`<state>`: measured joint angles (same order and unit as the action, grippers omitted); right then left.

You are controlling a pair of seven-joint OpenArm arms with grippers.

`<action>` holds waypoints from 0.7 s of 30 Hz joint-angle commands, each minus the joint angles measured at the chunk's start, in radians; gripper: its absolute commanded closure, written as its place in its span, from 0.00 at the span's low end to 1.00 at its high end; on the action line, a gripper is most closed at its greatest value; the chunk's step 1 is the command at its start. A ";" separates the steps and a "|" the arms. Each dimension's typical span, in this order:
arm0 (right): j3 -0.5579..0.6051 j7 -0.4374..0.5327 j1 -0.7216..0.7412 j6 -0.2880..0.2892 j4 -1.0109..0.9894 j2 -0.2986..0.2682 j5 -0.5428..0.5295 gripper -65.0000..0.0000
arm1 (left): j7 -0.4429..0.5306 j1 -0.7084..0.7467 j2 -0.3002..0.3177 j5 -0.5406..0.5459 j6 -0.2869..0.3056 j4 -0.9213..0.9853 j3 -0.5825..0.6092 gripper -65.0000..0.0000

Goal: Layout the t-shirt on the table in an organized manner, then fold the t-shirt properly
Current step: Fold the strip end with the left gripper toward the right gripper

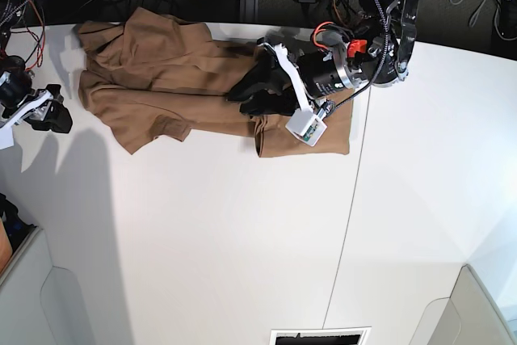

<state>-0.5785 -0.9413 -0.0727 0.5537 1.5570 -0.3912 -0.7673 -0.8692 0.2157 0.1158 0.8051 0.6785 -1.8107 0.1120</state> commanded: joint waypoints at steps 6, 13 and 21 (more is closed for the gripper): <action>0.044 0.008 -0.036 0.005 -0.076 -0.024 -0.057 0.46 | -0.027 -0.011 -0.001 0.114 0.020 -0.029 -0.001 0.63; 0.144 0.005 -0.081 0.019 -0.080 -0.014 -0.075 0.46 | -0.021 -0.019 0.047 0.081 0.020 -0.128 -0.144 0.63; 0.159 -0.005 -0.080 0.027 -0.080 0.012 -0.095 0.46 | -0.022 -0.018 0.155 0.117 0.020 -0.138 -0.309 0.63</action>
<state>-0.4183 -0.9264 -0.1551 0.5808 1.4689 -0.3656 -0.8673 -0.9092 0.2047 0.2626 0.9035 0.6819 -1.9324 -0.1921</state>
